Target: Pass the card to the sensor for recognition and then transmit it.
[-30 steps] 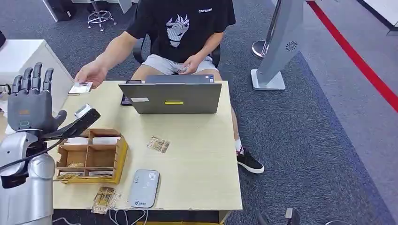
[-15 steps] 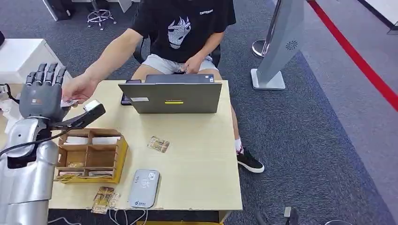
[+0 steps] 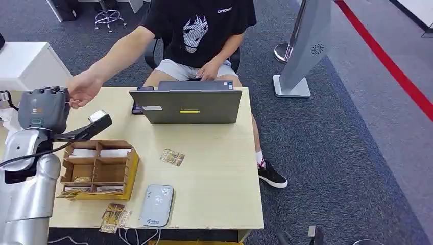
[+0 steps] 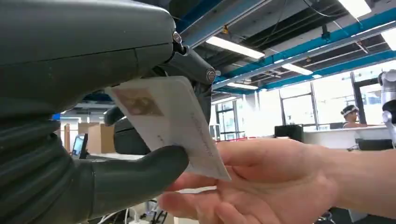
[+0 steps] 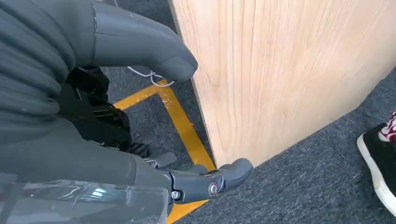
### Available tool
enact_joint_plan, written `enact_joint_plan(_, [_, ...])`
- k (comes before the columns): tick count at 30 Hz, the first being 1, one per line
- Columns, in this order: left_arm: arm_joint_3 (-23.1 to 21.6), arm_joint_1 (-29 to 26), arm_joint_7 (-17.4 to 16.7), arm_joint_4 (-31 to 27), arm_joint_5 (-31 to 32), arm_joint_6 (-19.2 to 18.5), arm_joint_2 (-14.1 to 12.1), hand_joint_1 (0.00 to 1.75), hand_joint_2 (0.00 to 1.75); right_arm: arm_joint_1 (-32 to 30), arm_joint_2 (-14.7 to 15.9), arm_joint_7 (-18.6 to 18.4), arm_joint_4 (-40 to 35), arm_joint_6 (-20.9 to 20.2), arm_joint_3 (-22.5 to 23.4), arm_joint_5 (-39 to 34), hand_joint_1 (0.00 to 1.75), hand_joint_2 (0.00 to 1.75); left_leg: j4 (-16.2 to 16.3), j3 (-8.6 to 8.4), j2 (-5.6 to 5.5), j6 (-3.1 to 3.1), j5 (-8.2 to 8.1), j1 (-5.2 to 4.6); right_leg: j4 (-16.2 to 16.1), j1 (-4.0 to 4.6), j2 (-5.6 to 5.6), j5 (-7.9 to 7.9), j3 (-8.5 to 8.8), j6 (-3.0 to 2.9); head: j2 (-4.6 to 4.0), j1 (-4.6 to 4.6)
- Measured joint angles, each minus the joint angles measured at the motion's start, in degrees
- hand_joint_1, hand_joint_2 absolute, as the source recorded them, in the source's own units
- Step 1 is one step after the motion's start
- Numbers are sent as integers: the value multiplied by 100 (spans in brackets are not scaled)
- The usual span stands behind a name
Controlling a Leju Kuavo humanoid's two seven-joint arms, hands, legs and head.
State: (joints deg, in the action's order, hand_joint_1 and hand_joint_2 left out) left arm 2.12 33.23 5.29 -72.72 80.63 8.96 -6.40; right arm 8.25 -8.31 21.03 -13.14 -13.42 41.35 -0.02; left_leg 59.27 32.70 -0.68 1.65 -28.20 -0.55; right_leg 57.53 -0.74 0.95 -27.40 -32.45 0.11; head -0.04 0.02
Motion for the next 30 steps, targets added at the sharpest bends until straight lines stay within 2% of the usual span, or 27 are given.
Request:
enact_joint_plan(8, [4,-353,190,-338,-192,134,-7,175,175,-51,0,24,0,33,2,0,0,175,0,0,-1,0,0,1,0,0,-1,0,0,0,0,-4])
enact_joint_plan(15, [7,-563,219,-638,-223,155,4,175,175,-68,0,35,2,35,2,0,0,175,0,1,-1,0,0,1,0,0,-1,0,-1,0,0,-4])
enact_joint_plan(18, [43,-819,369,-967,-443,358,74,175,175,-80,0,72,2,41,6,-13,0,175,0,1,1,0,0,0,0,0,2,0,0,0,0,-4])
enact_joint_plan(22, [122,-1736,772,-2001,-925,763,407,175,175,-171,0,184,2,41,81,-114,0,175,-1,2,1,4,-14,-3,-2,-3,3,-9,1,4,0,-2])
enact_joint_plan(26, [116,-3187,1599,-3159,-1574,1379,893,175,175,-338,-4,341,0,44,297,-247,0,175,-1,-1,11,23,-39,-12,-5,-10,18,-31,0,17,0,-2])
enact_joint_plan(28, [81,-3791,2028,-3557,-1960,1552,1153,175,175,-388,-4,372,0,98,411,-293,0,175,-1,-1,9,27,-46,-14,-7,-12,16,-40,-2,29,0,-2])
enact_joint_plan(30, [19,-4190,2258,-3845,-2083,1580,1362,175,175,-407,-4,376,0,118,483,-299,0,175,-1,0,0,29,-46,-16,-9,-13,5,-41,1,31,0,0])
